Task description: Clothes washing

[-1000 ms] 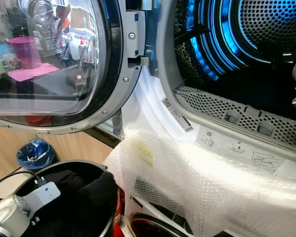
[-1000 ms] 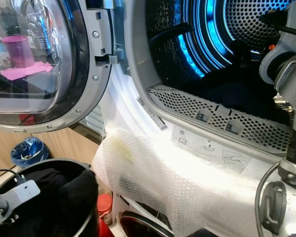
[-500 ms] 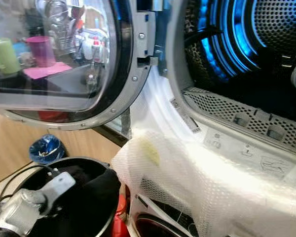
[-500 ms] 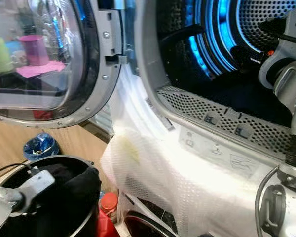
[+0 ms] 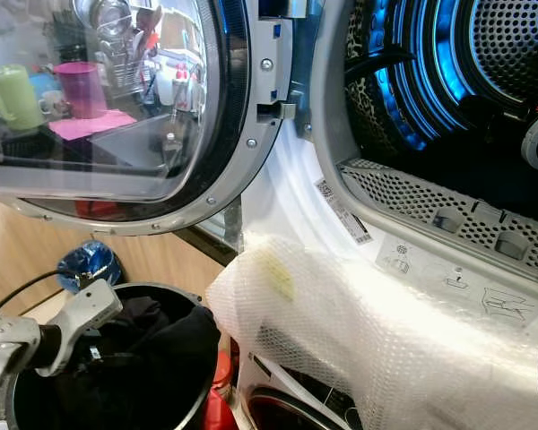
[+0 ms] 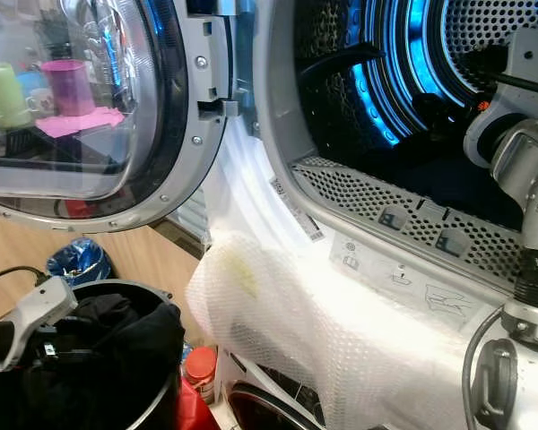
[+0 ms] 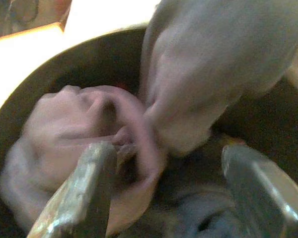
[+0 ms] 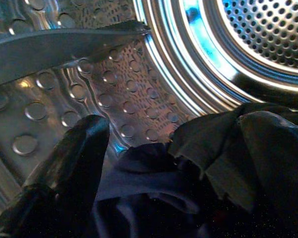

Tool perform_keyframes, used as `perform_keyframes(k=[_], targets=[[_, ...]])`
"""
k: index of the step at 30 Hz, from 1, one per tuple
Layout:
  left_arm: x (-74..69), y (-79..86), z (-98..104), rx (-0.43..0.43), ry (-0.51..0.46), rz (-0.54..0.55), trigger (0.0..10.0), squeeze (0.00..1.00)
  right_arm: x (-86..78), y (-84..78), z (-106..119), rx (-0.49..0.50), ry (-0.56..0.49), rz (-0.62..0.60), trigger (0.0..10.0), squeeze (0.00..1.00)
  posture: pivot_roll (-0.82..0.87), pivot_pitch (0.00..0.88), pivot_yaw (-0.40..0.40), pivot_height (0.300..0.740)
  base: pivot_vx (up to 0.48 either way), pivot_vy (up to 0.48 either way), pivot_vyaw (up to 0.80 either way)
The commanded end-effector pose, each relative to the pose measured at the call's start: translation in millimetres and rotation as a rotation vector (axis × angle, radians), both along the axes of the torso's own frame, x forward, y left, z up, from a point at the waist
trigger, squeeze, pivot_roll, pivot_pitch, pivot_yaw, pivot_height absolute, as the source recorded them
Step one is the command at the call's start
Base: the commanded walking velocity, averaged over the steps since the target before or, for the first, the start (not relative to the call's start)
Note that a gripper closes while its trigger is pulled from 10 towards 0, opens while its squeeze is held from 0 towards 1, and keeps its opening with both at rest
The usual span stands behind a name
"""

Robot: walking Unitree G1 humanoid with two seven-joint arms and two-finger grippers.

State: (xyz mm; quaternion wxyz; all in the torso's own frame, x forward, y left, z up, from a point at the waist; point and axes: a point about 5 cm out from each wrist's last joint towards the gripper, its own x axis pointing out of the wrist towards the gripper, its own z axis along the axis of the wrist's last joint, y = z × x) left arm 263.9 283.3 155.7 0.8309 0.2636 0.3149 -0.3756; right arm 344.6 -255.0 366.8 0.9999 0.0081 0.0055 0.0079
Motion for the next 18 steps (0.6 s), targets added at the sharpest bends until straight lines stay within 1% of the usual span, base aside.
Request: perform_keyframes(k=[1, 2, 4, 5, 6, 7, 8, 9, 10, 11, 12, 13, 14, 15, 16, 17, 18], targets=[[1.4, 7.8, -2, 0.118, -0.006, 0.005, 10.0, 0.00, -0.5, -4.4, 1, -0.001, -0.008, -0.010, 10.0, 0.00, 0.21, 0.000, -0.059, 0.740, 0.000, 0.000, 0.00], [3.2, 9.0, -7, 0.223, -0.016, -0.018, 10.0, 0.00, 0.1, -4.9, -1, 0.001, -0.005, -0.010, 10.0, 0.00, 0.21, 0.000, -0.061, 0.740, 0.000, 0.000, 0.00], [4.9, 0.7, -4, 0.185, -0.040, -0.042, 10.0, 0.00, 0.5, -5.1, -2, 0.001, -0.002, -0.011, 10.0, 0.00, 0.21, 0.000, -0.064, 0.740, 0.000, 0.000, 0.00], [5.8, -5.3, 0, 0.130, -0.052, -0.045, 10.0, 0.00, 0.6, -5.4, -2, 0.000, -0.001, -0.011, 10.0, 0.00, 0.21, 0.000, -0.065, 0.740, 0.000, 0.000, 0.00], [7.9, -15.3, 11, 0.041, -0.089, -0.057, 10.0, 0.00, 0.6, -5.7, -1, 0.002, -0.001, -0.011, 10.0, 0.00, 0.21, 0.000, -0.065, 0.740, 0.000, 0.000, 0.00], [8.6, -19.7, 26, -0.021, -0.113, -0.074, 10.0, 0.00, 0.6, -5.1, -1, -0.005, -0.003, -0.007, 10.0, 0.00, 0.22, 0.000, -0.069, 0.740, 0.000, 0.000, 0.00], [8.6, -20.1, 29, -0.032, -0.116, -0.078, 10.0, 0.00, 0.5, -5.0, 0, -0.007, -0.004, -0.006, 10.0, 0.00, 0.22, 0.000, -0.069, 0.740, 0.000, 0.000, 0.00], [8.8, -21.8, 35, -0.067, -0.131, -0.089, 10.0, 0.00, 0.7, -4.8, 0, -0.008, -0.006, -0.003, 10.0, 0.00, 0.22, 0.000, -0.068, 0.740, 0.000, 0.000, 0.00], [8.3, -25.6, 47, -0.159, -0.153, -0.114, 10.0, 0.00, 1.0, -4.8, 0, -0.006, -0.008, -0.002, 10.0, 0.00, 0.22, 0.000, -0.068, 0.740, 0.000, 0.000, 0.00], [7.9, -26.3, 48, -0.179, -0.154, -0.120, 10.0, 0.00, 1.1, -4.9, 0, -0.006, -0.007, -0.002, 10.0, 0.00, 0.22, 0.000, -0.068, 0.740, 0.000, 0.000, 0.00], [7.9, -26.3, 48, -0.179, -0.154, -0.120, 10.0, 0.00, 1.1, -4.9, 0, -0.006, -0.007, -0.002, 10.0, 0.00, 0.22, 0.000, -0.068, 0.740, 0.000, 0.000, 0.00], [7.5, -30.4, 50, -0.214, -0.155, -0.144, 10.0, 0.00, 1.3, -4.7, -2, -0.006, -0.006, 0.000, 10.0, 0.00, 0.22, 0.000, -0.067, 0.740, 0.000, 0.000, 0.00], [7.3, -34.3, 48, -0.236, -0.154, -0.156, 10.0, 0.00, 1.3, -4.7, -3, -0.006, -0.005, 0.001, 10.0, 0.00, 0.22, 0.000, -0.067, 0.740, 0.000, 0.000, 0.00], [7.6, -48.1, 37, -0.279, -0.124, -0.176, 10.0, 0.00, 1.5, -5.4, -5, -0.005, -0.002, 0.000, 10.0, 0.00, 0.22, 0.000, -0.066, 0.740, 0.000, 0.000, 0.00], [7.6, -48.1, 37, -0.279, -0.124, -0.176, 10.0, 0.00, 1.5, -5.4, -5, -0.005, -0.002, 0.000, 10.0, 0.00, 0.22, 0.000, -0.066, 0.740, 0.000, 0.000, 0.00], [6.9, -59.3, 26, -0.327, -0.095, -0.193, 10.0, 0.00, 1.9, -6.0, -6, -0.007, -0.002, -0.006, 10.0, 0.00, 0.23, 0.000, -0.067, 0.740, 0.000, 0.000, 0.00], [0.5, -81.5, 3, -0.399, -0.012, -0.230, 10.0, 0.00, 2.8, -6.7, -8, -0.003, -0.002, -0.012, 10.0, 0.00, 0.23, 0.000, -0.067, 0.740, 0.000, 0.000, 0.00]])
